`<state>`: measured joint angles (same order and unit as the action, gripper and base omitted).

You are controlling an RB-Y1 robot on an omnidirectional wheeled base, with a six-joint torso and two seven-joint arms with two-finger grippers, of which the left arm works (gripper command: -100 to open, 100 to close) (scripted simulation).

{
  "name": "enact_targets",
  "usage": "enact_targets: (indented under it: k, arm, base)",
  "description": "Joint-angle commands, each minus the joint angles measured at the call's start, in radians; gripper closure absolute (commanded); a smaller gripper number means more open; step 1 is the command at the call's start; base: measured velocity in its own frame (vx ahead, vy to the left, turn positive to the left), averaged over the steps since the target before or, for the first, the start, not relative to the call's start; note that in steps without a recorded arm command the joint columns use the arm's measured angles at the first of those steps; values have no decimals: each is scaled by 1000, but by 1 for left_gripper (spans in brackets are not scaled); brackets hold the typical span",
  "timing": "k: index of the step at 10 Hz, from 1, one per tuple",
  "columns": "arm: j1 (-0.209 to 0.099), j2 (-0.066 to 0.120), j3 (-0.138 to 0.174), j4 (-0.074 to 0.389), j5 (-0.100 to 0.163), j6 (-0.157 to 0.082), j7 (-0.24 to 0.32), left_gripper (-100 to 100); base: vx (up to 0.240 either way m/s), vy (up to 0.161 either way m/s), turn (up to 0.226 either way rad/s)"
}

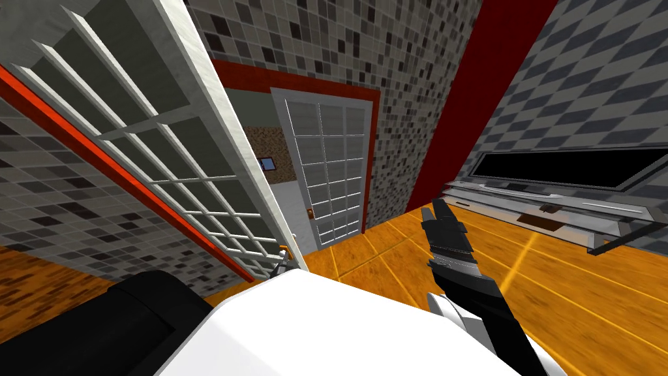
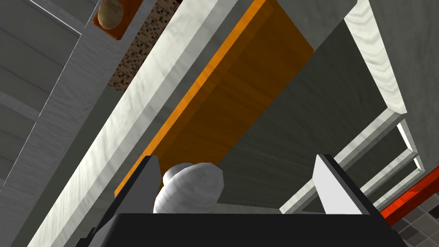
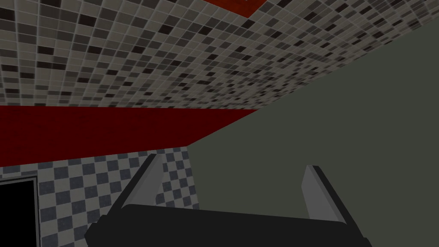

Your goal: Pull the door open

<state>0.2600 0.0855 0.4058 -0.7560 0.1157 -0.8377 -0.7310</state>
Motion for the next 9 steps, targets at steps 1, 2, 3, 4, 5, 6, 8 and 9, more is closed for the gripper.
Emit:
enact_targets:
  k: [1,2,3,4,5,6,8,9]
  arm:
    - [9,22,25,-7,15,20,50,100]
    - [7,24,25,-6,17,19,74,100]
    - [7,24,25,-6,17,19,89,100]
    - [6,26,25,-5,20,18,123,100]
    - [6,26,25,-5,20,18,128,100]
    - [5,28,25,-4,22,18,167,100]
    - [5,28,25,-4,22,18,168,100]
    - [5,28,25,-4,22,18,168,100]
  base:
    - [-45,11,-81]
    - [-80,13,-129]
    - [-65,8,-59]
    - [-50,16,-83]
    - [-27,31,-45]
    - [-42,23,-103]
    - [-23,14,-17]
    - [-2,-15,13]
